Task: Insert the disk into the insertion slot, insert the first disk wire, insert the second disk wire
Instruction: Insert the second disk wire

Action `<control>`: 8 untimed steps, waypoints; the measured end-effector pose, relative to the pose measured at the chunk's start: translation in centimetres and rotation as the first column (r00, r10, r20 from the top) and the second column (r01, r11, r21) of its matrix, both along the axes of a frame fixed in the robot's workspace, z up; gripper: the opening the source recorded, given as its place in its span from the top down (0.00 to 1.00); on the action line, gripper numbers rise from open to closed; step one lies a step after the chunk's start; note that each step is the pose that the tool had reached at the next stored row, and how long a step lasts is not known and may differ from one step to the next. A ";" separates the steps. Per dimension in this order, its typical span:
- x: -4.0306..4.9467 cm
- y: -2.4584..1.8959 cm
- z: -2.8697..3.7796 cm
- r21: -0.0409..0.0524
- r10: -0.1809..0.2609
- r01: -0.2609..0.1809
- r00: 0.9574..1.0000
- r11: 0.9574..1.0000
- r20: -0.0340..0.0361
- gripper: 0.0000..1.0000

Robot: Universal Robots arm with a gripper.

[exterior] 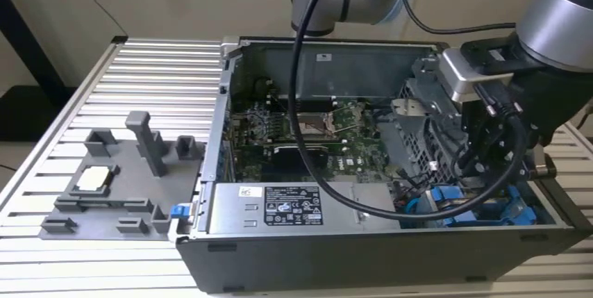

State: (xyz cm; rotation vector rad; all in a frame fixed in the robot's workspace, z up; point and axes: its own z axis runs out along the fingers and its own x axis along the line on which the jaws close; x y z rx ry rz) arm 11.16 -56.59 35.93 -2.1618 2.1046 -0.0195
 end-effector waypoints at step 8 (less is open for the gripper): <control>0.80 -0.28 0.00 0.043 0.000 0.004 0.996 0.999 -0.092 0.84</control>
